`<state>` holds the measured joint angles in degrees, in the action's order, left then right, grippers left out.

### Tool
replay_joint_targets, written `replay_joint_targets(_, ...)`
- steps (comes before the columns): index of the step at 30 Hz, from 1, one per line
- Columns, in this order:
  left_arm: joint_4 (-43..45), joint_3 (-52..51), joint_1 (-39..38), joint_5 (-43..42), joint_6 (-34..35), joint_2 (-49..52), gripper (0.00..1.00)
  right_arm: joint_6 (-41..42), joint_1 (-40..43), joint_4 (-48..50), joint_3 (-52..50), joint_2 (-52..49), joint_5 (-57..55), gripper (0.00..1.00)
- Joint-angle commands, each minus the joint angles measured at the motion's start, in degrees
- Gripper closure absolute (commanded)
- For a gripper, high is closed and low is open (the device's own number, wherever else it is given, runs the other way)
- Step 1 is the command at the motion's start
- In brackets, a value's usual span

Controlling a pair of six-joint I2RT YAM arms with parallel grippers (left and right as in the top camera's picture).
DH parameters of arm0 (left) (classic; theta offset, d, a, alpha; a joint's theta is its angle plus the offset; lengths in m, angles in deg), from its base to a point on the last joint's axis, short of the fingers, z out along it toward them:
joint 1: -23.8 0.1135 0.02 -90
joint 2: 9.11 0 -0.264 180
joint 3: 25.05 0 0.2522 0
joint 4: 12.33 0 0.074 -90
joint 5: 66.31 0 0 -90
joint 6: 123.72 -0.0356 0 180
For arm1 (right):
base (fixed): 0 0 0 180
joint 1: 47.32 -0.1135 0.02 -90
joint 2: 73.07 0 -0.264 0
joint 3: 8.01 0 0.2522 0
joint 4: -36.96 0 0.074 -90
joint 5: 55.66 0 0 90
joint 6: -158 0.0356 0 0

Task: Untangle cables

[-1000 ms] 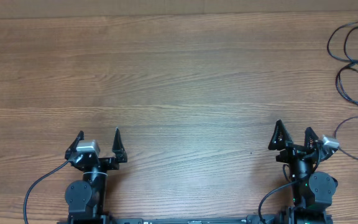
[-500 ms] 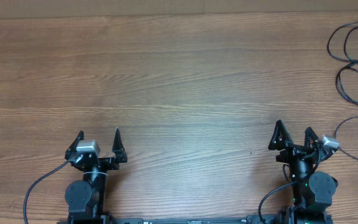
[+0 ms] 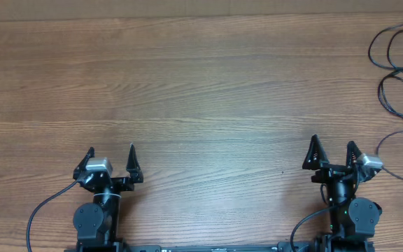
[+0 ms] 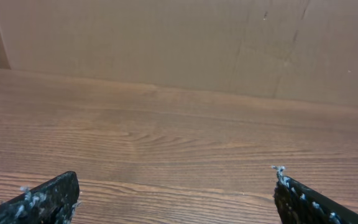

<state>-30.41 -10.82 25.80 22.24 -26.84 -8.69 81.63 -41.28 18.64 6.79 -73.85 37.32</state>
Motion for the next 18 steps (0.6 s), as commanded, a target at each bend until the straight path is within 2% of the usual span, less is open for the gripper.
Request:
replay_joint_targets(1,-0.1,-0.2,0.3,0.5,-1.1,-0.2,0.00,-5.1,-2.3,0.0,-0.6,0.7,0.1,0.00)
replay_joint_targets(5,-0.1,-0.2,0.3,0.5,-1.1,-0.2,0.00,-11.6,-6.3,-0.1,-0.6,0.7,0.1,0.00)
replay_joint_targets(18,-0.1,-0.2,0.3,0.5,-1.1,-0.2,0.00,-10.6,-5.6,-0.2,-0.6,0.7,-0.3,0.00)
